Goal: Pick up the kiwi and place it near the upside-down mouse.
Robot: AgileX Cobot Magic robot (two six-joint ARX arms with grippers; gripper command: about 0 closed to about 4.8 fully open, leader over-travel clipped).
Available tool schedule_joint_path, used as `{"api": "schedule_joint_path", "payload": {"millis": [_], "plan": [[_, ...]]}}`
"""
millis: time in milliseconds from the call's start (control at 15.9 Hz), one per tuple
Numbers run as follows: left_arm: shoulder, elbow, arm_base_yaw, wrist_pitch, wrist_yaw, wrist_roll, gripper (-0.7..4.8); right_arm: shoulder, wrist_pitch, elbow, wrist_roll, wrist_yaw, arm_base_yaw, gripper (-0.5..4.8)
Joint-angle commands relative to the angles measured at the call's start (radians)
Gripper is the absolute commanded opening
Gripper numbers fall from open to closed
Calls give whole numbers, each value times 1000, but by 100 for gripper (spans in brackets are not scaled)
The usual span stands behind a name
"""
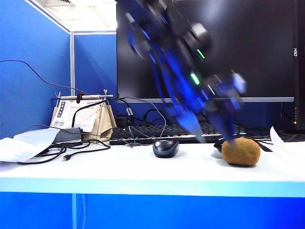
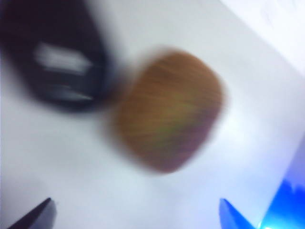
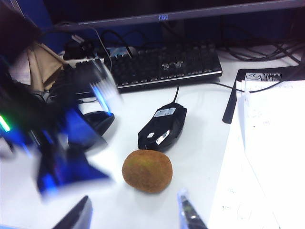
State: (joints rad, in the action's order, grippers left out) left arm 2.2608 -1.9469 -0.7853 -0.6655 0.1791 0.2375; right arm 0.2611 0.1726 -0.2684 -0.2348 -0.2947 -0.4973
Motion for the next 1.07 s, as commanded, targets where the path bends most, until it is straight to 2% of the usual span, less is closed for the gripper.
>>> {"api": "schedule_joint_path", "payload": {"millis": [63, 126, 377, 440, 566, 629, 692, 817, 943, 1006, 1069], "plan": [[-101, -7, 46, -47, -19, -38, 452, 1, -18, -5, 0, -10, 1, 238], [-151, -7, 70, -82, -32, -49, 409, 1, -13, -5, 0, -39, 1, 238], [-427, 3, 209, -269, 24, -96, 393, 0, 1, -3, -37, -81, 0, 238], [-594, 100, 240, -259, -9, -110, 393, -1, 42, -3, -77, -103, -1, 238], [-776, 235, 245, -252, -97, -138, 394, -6, 45, -3, -97, -117, -1, 238], [-902, 355, 244, -220, -120, -160, 394, -22, 52, -3, -99, -119, -2, 238], [-1036, 507, 243, -142, -122, -233, 394, -42, 55, 7, -99, -122, -2, 238], [-1333, 857, 240, 93, -140, -357, 394, -126, 70, 82, -143, -122, -4, 238], [-1590, 1137, 238, 269, -236, -420, 394, -224, 126, 155, -188, -121, -4, 238], [-1736, 1272, 238, 307, -303, -432, 394, -257, 152, 184, -194, -100, -6, 238], [-1796, 1325, 238, 304, -327, -433, 394, -257, 169, 185, -203, -95, -3, 238]]}}
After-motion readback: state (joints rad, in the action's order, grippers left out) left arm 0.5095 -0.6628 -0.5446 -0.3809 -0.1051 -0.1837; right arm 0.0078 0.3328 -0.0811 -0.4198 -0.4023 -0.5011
